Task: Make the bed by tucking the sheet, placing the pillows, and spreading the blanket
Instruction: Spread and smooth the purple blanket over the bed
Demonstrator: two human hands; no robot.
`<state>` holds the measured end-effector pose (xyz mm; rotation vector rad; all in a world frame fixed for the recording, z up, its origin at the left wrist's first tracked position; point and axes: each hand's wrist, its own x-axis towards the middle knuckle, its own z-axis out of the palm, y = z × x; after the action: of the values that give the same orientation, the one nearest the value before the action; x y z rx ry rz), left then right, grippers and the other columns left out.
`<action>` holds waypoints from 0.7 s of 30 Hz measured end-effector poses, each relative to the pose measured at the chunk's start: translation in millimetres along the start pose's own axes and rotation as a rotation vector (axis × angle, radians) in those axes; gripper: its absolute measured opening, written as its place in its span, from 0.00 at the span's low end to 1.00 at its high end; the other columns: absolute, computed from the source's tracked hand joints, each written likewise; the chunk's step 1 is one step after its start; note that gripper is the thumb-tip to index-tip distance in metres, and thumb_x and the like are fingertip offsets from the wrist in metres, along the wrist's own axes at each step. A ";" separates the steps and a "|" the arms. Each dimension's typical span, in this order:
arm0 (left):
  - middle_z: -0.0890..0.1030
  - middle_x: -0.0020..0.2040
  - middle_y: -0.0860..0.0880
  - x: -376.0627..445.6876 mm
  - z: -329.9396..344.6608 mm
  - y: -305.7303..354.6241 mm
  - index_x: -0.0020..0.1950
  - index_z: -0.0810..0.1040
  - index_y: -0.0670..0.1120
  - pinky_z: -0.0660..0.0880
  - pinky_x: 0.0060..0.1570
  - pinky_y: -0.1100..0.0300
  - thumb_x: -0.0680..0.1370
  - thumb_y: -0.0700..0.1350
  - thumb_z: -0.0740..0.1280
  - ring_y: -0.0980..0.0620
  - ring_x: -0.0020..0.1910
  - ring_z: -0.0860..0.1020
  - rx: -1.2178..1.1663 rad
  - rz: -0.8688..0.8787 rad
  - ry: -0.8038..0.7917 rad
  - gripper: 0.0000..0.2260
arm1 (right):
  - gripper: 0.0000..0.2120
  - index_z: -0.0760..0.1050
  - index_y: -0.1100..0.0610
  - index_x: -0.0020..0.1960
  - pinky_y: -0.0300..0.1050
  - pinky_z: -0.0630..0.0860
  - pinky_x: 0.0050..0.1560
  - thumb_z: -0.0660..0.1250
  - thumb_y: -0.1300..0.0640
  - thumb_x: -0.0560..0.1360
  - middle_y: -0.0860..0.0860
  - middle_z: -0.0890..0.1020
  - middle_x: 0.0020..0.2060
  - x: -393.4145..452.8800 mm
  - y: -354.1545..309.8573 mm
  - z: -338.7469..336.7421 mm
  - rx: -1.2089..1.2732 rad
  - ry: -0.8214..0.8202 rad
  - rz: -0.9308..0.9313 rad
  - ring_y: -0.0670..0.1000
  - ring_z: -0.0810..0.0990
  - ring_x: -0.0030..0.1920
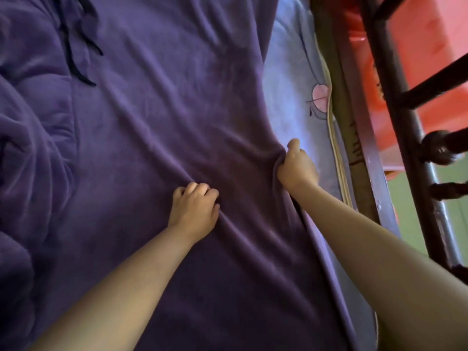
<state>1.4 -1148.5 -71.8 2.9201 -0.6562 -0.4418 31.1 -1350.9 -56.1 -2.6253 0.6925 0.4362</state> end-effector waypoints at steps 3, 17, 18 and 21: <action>0.81 0.32 0.48 17.1 -10.8 -0.2 0.33 0.81 0.46 0.76 0.31 0.54 0.64 0.48 0.65 0.45 0.32 0.81 0.013 -0.009 0.010 0.08 | 0.14 0.71 0.68 0.58 0.52 0.73 0.50 0.56 0.63 0.76 0.67 0.78 0.55 23.5 -0.3 -14.7 0.087 0.012 0.084 0.66 0.77 0.56; 0.46 0.79 0.47 75.3 -21.7 23.8 0.77 0.51 0.51 0.51 0.75 0.47 0.79 0.54 0.57 0.47 0.78 0.45 0.033 -0.108 -0.327 0.28 | 0.18 0.64 0.66 0.65 0.57 0.78 0.44 0.53 0.68 0.76 0.66 0.75 0.54 35.6 78.9 -48.6 -0.260 0.177 0.223 0.67 0.80 0.49; 0.45 0.79 0.47 78.3 -20.4 23.3 0.77 0.50 0.52 0.50 0.75 0.46 0.79 0.55 0.57 0.47 0.78 0.45 0.041 -0.103 -0.358 0.29 | 0.19 0.69 0.66 0.62 0.53 0.79 0.35 0.52 0.69 0.73 0.65 0.78 0.47 39.1 76.3 -44.3 -0.341 0.140 0.196 0.65 0.82 0.40; 0.58 0.76 0.42 86.6 -16.0 17.3 0.73 0.63 0.49 0.57 0.72 0.45 0.77 0.54 0.62 0.43 0.75 0.57 0.047 -0.065 -0.282 0.25 | 0.21 0.78 0.62 0.50 0.44 0.76 0.28 0.49 0.66 0.68 0.60 0.80 0.38 46.1 65.1 -42.3 -0.615 0.005 0.156 0.59 0.80 0.31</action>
<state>74.2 -1200.8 -75.7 2.9573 -0.6107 -0.8681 43.6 -1440.4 -55.6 -3.1473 0.8792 0.7957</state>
